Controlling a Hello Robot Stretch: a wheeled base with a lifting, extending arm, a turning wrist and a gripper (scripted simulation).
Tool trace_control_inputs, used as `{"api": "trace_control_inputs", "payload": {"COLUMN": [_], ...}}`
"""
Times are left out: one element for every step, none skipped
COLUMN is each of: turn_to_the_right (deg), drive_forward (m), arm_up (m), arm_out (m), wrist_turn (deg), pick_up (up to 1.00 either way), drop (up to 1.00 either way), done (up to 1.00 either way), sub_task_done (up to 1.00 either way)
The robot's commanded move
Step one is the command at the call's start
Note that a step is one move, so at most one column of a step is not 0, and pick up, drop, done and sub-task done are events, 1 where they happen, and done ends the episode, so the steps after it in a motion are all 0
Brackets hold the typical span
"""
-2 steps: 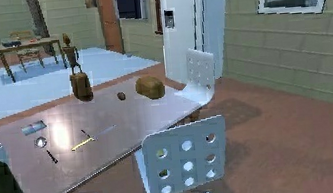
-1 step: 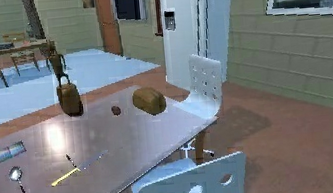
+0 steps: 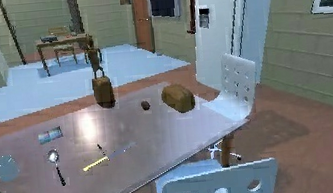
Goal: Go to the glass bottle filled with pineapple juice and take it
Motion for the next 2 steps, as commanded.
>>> {"api": "trace_control_inputs", "payload": {"turn_to_the_right": [0.0, -45.0], "drive_forward": [0.15, 0.00], "arm_up": [0.00, 0.00], "arm_out": [0.00, 0.00], "wrist_turn": [0.0, 0.0], "pick_up": [0.00, 0.00], "drop": [0.00, 0.00], "done": [0.00, 0.00], "sub_task_done": [0.00, 0.00]}}
